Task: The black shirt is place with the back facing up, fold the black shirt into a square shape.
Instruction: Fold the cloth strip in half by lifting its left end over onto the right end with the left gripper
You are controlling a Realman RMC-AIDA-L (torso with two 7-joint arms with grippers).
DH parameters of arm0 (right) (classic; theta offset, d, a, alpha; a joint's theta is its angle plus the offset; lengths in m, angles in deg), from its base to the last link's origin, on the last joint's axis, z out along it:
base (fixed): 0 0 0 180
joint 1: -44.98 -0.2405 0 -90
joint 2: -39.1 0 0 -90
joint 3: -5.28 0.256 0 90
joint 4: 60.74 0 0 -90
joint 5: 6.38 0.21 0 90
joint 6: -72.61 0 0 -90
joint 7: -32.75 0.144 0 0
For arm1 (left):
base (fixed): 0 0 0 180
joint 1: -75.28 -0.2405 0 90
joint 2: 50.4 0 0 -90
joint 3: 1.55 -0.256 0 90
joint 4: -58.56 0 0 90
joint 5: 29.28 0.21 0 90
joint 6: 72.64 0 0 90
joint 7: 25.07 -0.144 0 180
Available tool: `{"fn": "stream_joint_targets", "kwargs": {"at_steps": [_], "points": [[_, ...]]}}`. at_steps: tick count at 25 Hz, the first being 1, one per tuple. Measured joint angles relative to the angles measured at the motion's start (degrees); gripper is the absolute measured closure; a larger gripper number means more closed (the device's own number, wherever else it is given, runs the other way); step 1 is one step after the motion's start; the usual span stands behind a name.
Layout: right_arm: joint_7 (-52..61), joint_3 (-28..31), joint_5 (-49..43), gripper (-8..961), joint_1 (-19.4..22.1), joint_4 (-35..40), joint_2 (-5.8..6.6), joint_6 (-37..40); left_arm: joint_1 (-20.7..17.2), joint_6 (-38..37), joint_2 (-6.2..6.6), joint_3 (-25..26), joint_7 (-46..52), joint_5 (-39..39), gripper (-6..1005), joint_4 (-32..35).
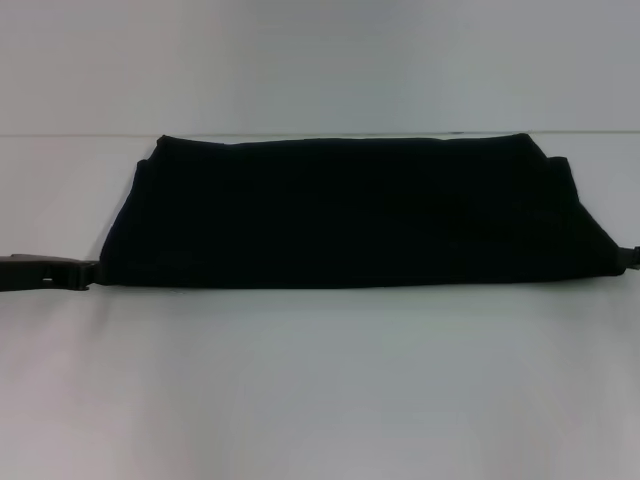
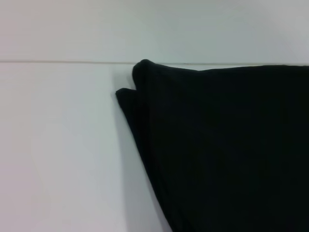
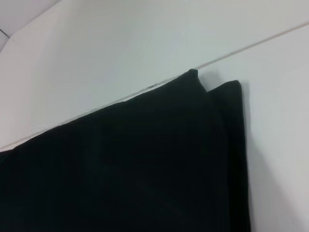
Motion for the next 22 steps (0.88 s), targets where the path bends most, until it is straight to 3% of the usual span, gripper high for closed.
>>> {"fn": "stream_joint_targets", "kwargs": {"at_steps": [13,22], "points": [[-0.4,0.1,0.0,916,0.8,0.1,-0.02,3.0,-1.3,-1.1,-0.24,0.0,-0.2,0.0,904,1.0],[-0.2,3.5,0.0,904,1.6,2.6,1.39,8.7,-1.4,-6.9,0.18,0.6,2.9,0.0,894,4.7]]}}
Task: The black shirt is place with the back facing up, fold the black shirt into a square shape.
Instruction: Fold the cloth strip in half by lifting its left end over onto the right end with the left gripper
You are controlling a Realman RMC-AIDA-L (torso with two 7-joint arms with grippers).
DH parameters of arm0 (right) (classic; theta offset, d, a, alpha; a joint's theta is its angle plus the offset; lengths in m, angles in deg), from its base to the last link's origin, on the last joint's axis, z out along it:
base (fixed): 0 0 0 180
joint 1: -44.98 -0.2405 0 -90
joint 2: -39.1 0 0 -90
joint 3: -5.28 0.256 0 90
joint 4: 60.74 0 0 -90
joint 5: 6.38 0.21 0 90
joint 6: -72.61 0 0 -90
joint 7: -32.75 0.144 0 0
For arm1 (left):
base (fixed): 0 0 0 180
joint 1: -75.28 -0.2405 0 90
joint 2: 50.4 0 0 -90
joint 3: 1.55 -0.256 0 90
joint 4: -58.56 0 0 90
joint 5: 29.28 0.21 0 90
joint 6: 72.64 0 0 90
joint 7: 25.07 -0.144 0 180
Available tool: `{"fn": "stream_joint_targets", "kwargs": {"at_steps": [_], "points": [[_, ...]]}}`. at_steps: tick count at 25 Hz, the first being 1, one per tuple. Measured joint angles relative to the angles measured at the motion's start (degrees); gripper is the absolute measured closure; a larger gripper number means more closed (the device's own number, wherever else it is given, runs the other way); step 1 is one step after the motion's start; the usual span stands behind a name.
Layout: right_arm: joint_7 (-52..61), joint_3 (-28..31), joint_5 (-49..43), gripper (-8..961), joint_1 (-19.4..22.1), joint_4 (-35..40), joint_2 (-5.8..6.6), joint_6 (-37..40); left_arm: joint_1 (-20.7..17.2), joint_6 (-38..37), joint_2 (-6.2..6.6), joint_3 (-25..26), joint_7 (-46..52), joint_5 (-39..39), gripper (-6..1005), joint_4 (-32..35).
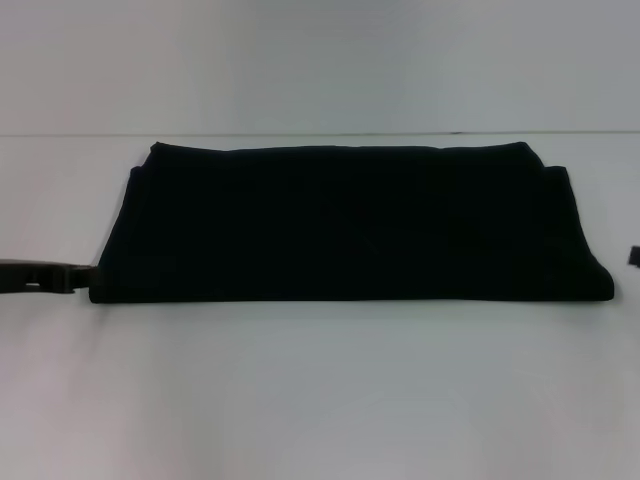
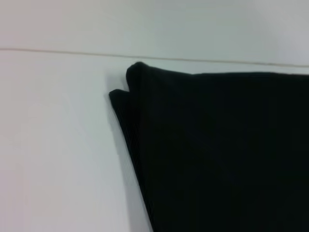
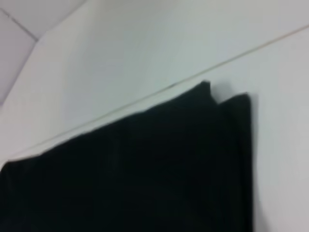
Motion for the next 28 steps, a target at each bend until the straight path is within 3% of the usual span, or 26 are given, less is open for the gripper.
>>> {"fn": "stream_joint_targets", "kwargs": {"at_steps": [2,4,9,12,16,18,24,28], "points": [[-0.2,2.1,0.0,901,0.6,2.0,0.11,1.2,0.0,-1.2,0.17,1.1,1.8,0.0,891,1.7],[-0.7,4.4,0.2,811,1.3,4.7,0.15,2.7,0.0,-2.6,0.44,2.5,3.6,-0.1,889,3.0],[-4.9,7.2,4.3,594,1.8,7.7,0.29,9.6,0.9,-11.2,1.93,8.0,7.3,-0.9,680,2.8],[-7.6,6.8,6.9,469,0.9,7.4,0.39,12.0,2.1,-15.6,3.09,9.1,10.9,-1.0,439,0.0],[-8.2,5.8,7.1,312,-2.1,7.2,0.39,12.2,4.4,-18.3,4.65,9.4,16.9,0.2,355,-4.9],[-8.4,5.0,7.1,234,-3.5,7.2,0.46,12.0,5.4,-18.7,5.16,9.3,19.2,0.4,312,-6.8],[-13.3,4.2,7.8,128,-6.4,7.2,-0.17,11.7,7.7,-15.3,5.82,8.5,23.2,2.5,187,-14.7],[-17.8,3.5,10.0,57,-6.8,7.1,-0.5,13.8,7.7,-13.4,5.91,8.6,24.8,2.7,106,-16.3]]}}
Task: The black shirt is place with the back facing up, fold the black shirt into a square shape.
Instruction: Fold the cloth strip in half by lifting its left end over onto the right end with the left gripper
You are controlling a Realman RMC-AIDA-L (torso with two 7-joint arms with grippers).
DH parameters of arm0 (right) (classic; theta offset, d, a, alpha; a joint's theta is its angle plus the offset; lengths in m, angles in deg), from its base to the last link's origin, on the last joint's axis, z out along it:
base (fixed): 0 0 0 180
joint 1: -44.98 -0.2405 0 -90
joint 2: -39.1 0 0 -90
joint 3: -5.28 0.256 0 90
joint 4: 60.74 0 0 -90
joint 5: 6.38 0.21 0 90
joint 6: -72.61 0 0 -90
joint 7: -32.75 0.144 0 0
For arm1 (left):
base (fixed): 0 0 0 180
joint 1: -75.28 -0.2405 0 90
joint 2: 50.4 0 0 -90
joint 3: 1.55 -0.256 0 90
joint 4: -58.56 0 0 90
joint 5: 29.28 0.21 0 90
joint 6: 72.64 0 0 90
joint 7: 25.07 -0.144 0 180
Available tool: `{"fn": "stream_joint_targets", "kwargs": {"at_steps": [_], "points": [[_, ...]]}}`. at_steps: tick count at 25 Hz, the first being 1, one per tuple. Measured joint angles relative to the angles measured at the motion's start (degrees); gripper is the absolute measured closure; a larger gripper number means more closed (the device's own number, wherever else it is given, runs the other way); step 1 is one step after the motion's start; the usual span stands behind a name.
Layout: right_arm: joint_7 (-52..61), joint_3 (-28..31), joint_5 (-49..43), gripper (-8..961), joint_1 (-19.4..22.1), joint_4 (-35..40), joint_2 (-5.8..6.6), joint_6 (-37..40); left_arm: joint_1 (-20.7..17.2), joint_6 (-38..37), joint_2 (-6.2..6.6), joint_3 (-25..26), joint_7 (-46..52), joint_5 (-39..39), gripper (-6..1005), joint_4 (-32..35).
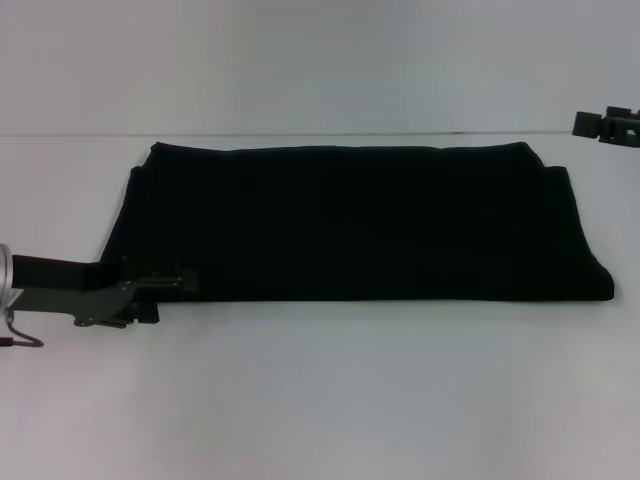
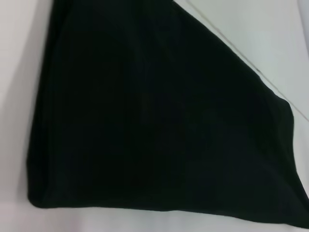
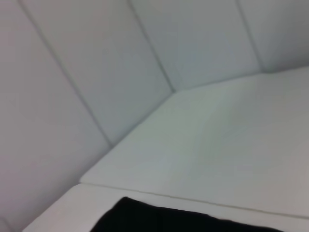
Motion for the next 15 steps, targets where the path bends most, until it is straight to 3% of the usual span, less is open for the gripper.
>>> {"fn": "stream_joint_targets", "kwargs": {"at_steps": [4,11,15], "points": [[-3.7,-1.8,0.4,42,-0.2,0.1,-0.01,2.3,-0.3,1.1,0.02,0.1,2.4,0.8,106,0.0],[-5.5,-7.8,0.1,45,-0.3,0.6,1.39,6.5,-0.4,3.9,0.05,0.0,6.3,3.2,106,0.0],[-5.5,-8.1,0.4,45,-0.4,0.6,1.56,6.9,-0.2,5.2,0.05,-0.1,7.6,3.3,107,-0.1]]}}
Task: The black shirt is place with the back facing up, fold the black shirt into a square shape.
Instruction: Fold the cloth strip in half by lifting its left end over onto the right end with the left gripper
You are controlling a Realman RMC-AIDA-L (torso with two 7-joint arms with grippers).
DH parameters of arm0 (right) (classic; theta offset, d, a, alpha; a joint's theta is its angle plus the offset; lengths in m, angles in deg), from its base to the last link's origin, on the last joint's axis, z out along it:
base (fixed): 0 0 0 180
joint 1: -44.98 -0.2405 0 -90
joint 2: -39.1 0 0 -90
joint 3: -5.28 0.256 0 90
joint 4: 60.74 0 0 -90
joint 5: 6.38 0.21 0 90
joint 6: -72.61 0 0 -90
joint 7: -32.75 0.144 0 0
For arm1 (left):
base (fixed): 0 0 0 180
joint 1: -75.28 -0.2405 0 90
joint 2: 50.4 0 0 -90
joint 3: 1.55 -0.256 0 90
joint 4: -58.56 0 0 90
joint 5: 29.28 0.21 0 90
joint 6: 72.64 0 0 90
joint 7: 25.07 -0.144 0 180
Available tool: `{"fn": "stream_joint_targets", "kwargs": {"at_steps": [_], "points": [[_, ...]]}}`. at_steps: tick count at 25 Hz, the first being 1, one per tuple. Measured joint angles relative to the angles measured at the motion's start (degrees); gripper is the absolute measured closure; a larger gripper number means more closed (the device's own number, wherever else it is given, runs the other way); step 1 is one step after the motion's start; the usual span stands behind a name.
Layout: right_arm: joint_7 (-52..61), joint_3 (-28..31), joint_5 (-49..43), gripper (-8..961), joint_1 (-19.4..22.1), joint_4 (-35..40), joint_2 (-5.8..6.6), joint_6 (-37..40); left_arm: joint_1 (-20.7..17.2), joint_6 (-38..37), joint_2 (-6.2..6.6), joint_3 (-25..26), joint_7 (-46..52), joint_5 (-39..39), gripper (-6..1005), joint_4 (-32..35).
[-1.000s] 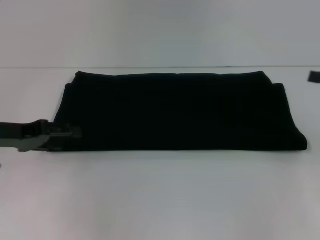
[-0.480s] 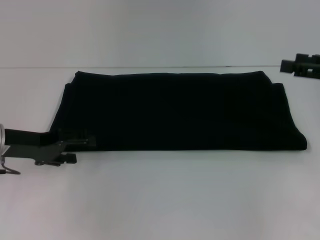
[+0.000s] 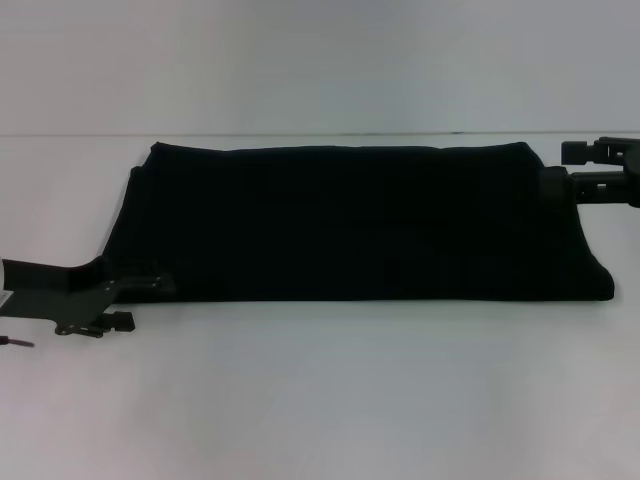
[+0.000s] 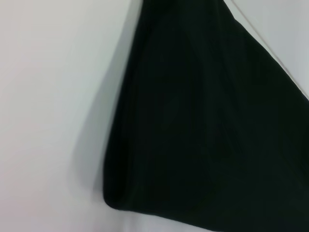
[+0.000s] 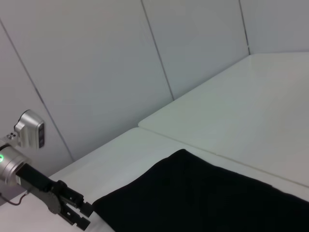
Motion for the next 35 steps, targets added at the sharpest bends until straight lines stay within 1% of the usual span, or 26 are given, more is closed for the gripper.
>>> {"fn": "stream_joint_targets", "kwargs": {"at_steps": [6,11,35], "points": [[-0.2,0.6,0.1,44,0.0,0.1,0.03,-0.5,0.2,2.3,0.13,0.0,1.5,1.3,107,-1.1],[-0.7,1.3,0.3,44,0.0,0.1,-0.2,-0.8,0.4,4.1,0.28,0.1,1.6,1.6,107,-2.1],[-0.7,2.3,1.6,45,-0.1,0.2,-0.49,-1.8,0.9,8.2,0.41,0.1,1.7,1.6,108,-3.0]]}}
